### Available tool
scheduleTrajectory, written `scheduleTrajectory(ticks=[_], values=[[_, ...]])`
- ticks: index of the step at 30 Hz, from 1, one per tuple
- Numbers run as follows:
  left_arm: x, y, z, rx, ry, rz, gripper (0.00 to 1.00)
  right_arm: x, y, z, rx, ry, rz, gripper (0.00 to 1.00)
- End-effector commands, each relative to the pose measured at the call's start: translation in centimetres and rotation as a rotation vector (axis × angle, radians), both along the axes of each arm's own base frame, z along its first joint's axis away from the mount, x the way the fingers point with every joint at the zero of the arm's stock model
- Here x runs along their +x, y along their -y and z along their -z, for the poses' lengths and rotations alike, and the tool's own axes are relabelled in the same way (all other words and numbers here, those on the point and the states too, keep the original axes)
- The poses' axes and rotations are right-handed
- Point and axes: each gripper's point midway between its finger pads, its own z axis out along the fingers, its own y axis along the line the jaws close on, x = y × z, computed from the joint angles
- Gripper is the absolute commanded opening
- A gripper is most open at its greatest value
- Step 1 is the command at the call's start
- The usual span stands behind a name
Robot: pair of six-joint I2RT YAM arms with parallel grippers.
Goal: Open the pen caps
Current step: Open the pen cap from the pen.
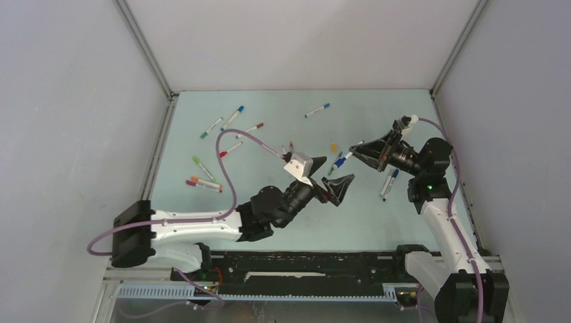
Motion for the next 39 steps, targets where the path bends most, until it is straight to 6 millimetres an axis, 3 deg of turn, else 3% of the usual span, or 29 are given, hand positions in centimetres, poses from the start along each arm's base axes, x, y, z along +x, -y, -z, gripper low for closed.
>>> scheduleTrajectory(ticks=[1,5,11,22,28,31,39], values=[[-2.1,-2.5,-1.0,-0.054,-0.145,0.087,1.00,-0.7,0.4,-0.2,-0.156,0.310,0.014,0.00],[-2.6,-4.0,-0.1,-0.056,-0.292,0.216,1.00,-1.2,1.1,0.4,-0.275,0.518,-0.029,0.00],[-3.6,-4.3,0.3,-0.114,-0.407,0.433,1.00,-2.6,0.8,0.7,-0.304,0.657,-0.141,0.00],[-5.0,0.8,3.0,-0.050,-0.519,0.642,0.99,-4.5,-0.7,0.7,-0.263,0.745,-0.294,0.00],[-5.1,2.2,3.8,-0.056,-0.555,0.687,0.85,-4.6,-0.9,0.8,-0.256,0.735,-0.307,0.00],[-4.8,2.6,3.9,-0.062,-0.562,0.683,0.82,-4.6,-1.0,1.0,-0.256,0.729,-0.311,0.00],[-3.6,1.9,3.8,-0.075,-0.545,0.604,0.69,-4.6,-1.2,1.3,-0.255,0.726,-0.326,0.00]])
